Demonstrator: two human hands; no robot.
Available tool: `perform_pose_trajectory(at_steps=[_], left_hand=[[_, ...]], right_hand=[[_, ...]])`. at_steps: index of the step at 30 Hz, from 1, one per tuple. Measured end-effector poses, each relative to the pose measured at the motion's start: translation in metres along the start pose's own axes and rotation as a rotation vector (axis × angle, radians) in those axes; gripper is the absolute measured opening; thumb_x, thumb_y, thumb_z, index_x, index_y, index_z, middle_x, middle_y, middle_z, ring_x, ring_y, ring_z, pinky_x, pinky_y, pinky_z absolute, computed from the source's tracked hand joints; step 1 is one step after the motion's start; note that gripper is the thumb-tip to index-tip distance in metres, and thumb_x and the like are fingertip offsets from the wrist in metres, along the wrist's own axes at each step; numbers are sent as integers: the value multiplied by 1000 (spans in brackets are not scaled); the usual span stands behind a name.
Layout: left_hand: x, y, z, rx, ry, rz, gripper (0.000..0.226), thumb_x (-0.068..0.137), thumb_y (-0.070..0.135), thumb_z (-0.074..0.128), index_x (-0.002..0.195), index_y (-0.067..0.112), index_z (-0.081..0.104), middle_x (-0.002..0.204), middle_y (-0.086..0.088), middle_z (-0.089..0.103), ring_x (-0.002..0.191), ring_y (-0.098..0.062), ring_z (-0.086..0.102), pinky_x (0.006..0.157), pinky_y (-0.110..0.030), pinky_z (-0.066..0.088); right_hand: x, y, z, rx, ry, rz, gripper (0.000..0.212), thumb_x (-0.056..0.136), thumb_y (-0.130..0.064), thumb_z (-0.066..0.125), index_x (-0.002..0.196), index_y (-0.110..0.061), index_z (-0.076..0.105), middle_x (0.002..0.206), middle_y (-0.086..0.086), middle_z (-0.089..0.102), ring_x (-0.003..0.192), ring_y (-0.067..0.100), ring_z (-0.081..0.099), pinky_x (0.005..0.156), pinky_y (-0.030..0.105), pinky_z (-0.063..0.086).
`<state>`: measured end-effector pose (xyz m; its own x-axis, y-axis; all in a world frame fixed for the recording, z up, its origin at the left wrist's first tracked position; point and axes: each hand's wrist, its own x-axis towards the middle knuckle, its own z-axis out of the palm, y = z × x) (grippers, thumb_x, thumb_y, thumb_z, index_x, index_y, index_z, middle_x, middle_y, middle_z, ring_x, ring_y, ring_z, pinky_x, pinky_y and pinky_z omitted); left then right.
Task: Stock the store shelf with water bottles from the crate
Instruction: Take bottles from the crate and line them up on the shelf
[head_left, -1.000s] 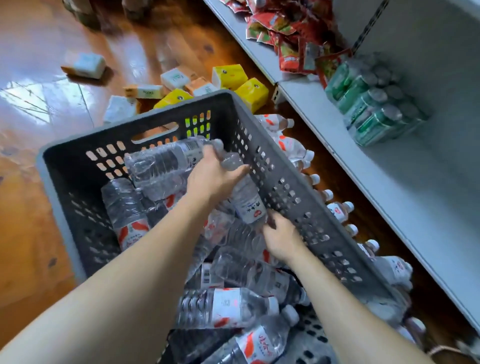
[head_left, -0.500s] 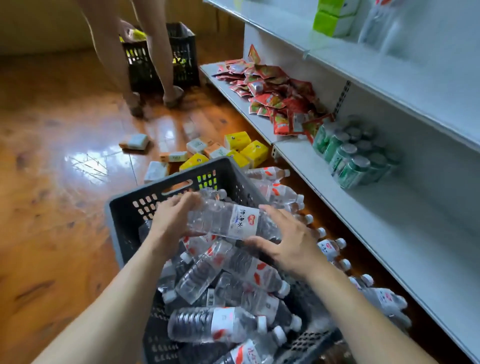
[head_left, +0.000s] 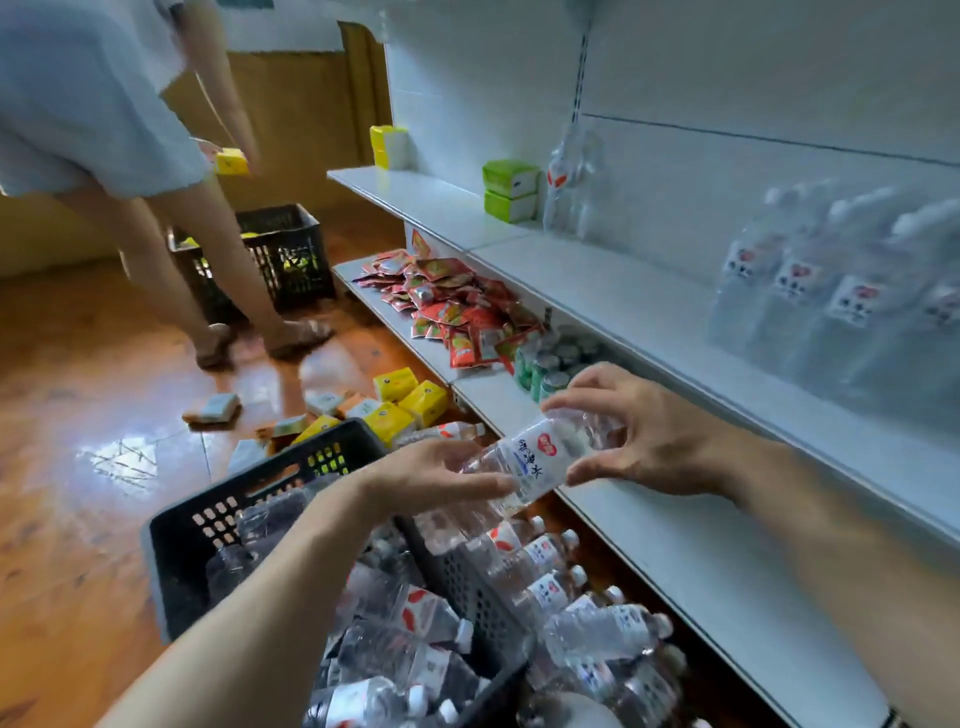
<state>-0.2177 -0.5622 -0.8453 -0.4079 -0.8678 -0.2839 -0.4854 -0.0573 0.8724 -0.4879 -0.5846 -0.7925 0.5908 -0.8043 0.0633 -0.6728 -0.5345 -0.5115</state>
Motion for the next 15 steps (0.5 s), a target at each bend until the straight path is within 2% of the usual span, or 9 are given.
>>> perform_pose_trajectory(at_steps=[2, 4, 6, 8, 9, 11, 13, 15], left_hand=[[13, 32, 20, 65, -57, 75, 58, 76, 62, 76, 118, 23, 65, 104, 1, 74, 91, -16, 71, 85, -38, 59], [25, 54, 43, -11, 5, 160, 49, 80, 59, 73, 111, 22, 66, 96, -2, 75, 84, -17, 72, 80, -39, 61], [37, 72, 67, -84, 94, 262, 42, 82, 60, 69, 102, 23, 67, 90, 1, 75, 81, -17, 73, 78, -41, 61], [54, 91, 89, -177, 143, 331, 43, 86, 61, 64, 100, 21, 66, 87, 3, 75, 81, -17, 73, 72, -42, 61], [63, 102, 100, -222, 147, 354, 42, 87, 60, 62, 102, 20, 64, 88, 4, 75, 81, -15, 73, 70, -37, 60], [82, 125, 121, -270, 147, 383, 49, 86, 65, 61, 109, 21, 63, 97, 1, 76, 89, -16, 74, 78, -37, 59], [103, 144, 145, -272, 158, 409, 53, 80, 70, 62, 110, 27, 64, 101, 0, 76, 94, -19, 73, 89, -47, 58], [124, 160, 168, -256, 147, 419, 46, 82, 69, 62, 107, 31, 64, 98, 6, 75, 93, -12, 73, 90, -43, 56]], right_hand=[[-18, 3, -23, -27, 82, -5, 66, 71, -42, 86, 132, -36, 61, 123, -16, 46, 105, 5, 55, 87, 14, 48], [-35, 10, -37, 22, 268, -2, 67, 74, -35, 85, 134, -41, 55, 127, -17, 46, 103, 10, 61, 86, 19, 54], [-52, 20, -39, 218, 509, 67, 77, 78, -30, 81, 139, -49, 39, 133, -17, 44, 108, 8, 62, 85, 24, 57], [-69, 32, -29, 323, 656, 196, 80, 83, -29, 78, 147, -40, 32, 133, -13, 48, 102, 4, 65, 86, 29, 58], [-77, 38, -22, 329, 670, 246, 76, 85, -30, 76, 147, -36, 33, 129, -13, 54, 99, 2, 66, 87, 34, 58], [-93, 51, -9, 402, 654, 288, 65, 88, -28, 73, 140, -45, 36, 120, -17, 62, 99, 2, 67, 89, 40, 57], [-106, 61, -2, 442, 658, 296, 77, 88, -24, 74, 145, -50, 29, 118, -19, 65, 103, 5, 68, 88, 35, 57], [-117, 74, -2, 387, 734, 327, 89, 87, -27, 75, 155, -38, 19, 120, -17, 67, 105, 7, 68, 86, 31, 57]])
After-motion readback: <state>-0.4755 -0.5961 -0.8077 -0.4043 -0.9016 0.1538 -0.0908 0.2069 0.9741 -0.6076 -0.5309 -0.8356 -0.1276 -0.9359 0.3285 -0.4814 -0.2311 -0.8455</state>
